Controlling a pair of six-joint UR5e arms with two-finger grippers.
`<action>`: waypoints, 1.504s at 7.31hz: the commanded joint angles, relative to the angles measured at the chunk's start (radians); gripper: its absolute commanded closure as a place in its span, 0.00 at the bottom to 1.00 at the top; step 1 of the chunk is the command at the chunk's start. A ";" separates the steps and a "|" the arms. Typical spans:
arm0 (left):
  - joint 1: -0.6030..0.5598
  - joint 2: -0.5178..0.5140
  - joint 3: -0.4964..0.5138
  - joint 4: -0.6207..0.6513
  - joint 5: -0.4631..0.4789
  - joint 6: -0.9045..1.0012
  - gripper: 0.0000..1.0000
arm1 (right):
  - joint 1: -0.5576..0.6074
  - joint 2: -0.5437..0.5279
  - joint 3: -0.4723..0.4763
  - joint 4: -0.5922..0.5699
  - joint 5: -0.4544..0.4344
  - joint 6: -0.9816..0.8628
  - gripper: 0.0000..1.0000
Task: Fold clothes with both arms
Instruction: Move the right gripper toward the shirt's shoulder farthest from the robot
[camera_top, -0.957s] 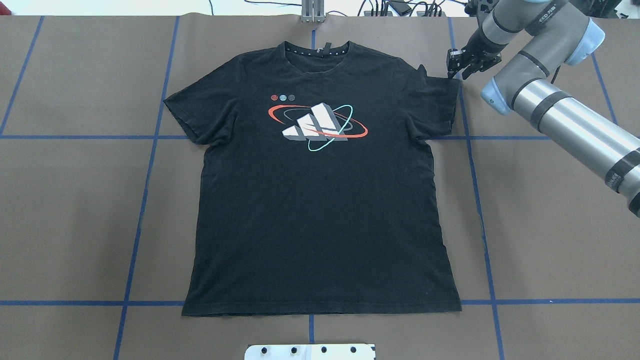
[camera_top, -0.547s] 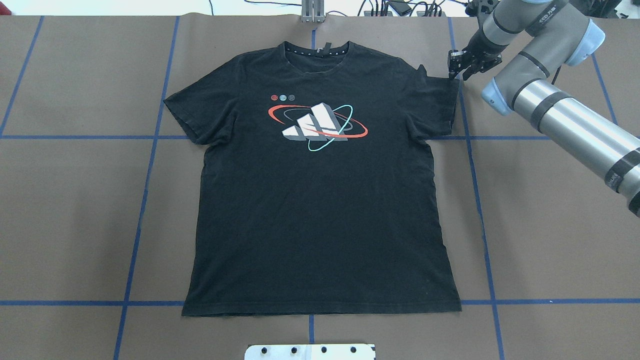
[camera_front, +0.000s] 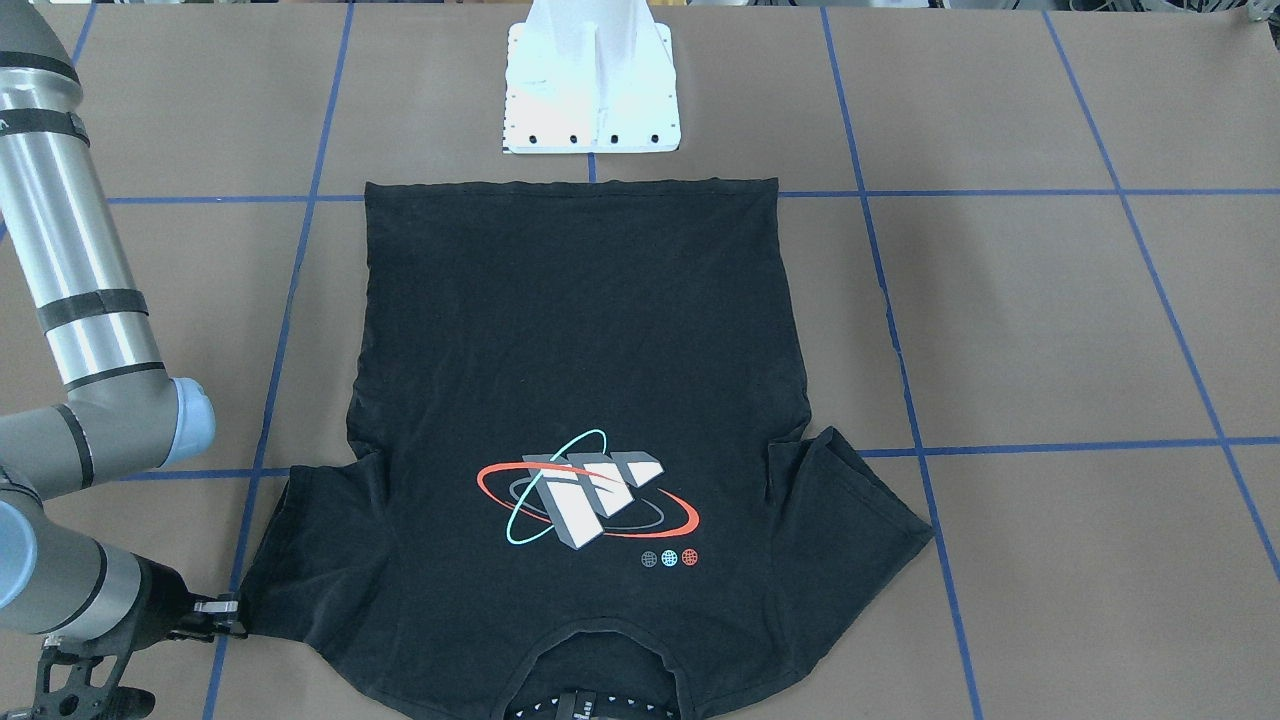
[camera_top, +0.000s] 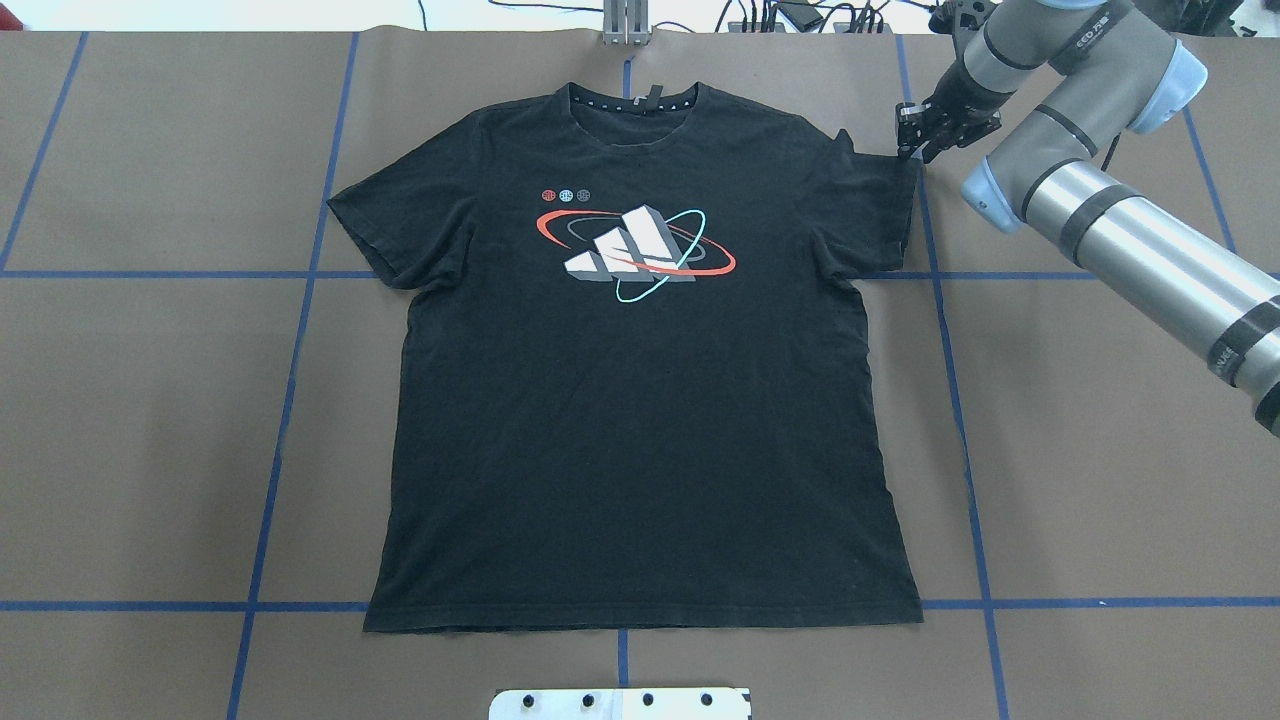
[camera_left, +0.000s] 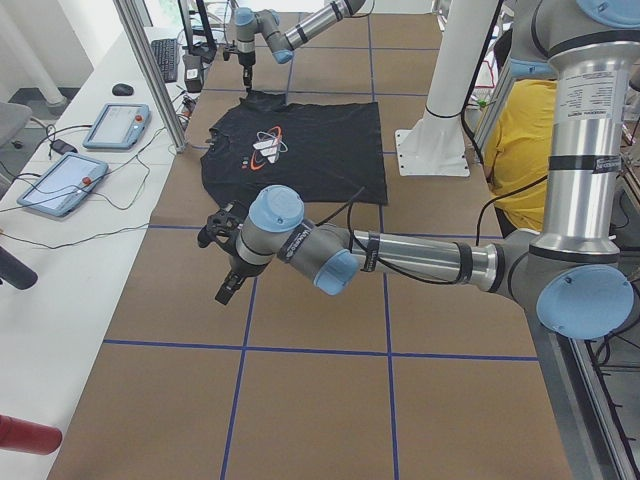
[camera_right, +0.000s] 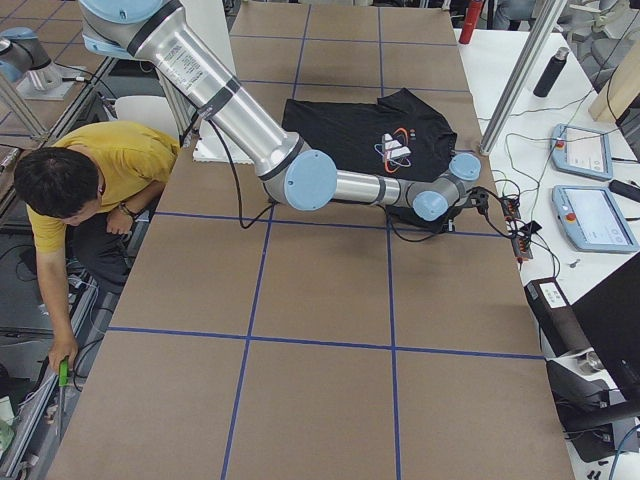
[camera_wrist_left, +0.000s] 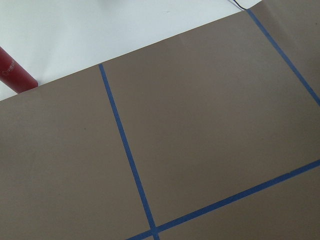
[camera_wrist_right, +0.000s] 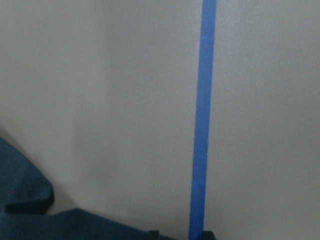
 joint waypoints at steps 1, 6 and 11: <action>0.000 0.000 -0.001 0.000 0.000 0.000 0.00 | -0.002 0.002 -0.004 -0.001 0.000 0.000 0.63; 0.000 0.002 -0.016 0.005 0.000 0.000 0.00 | -0.001 0.000 -0.004 -0.001 0.009 0.003 1.00; 0.000 0.000 -0.040 0.011 0.002 0.000 0.00 | 0.057 -0.278 0.424 -0.008 0.163 0.113 1.00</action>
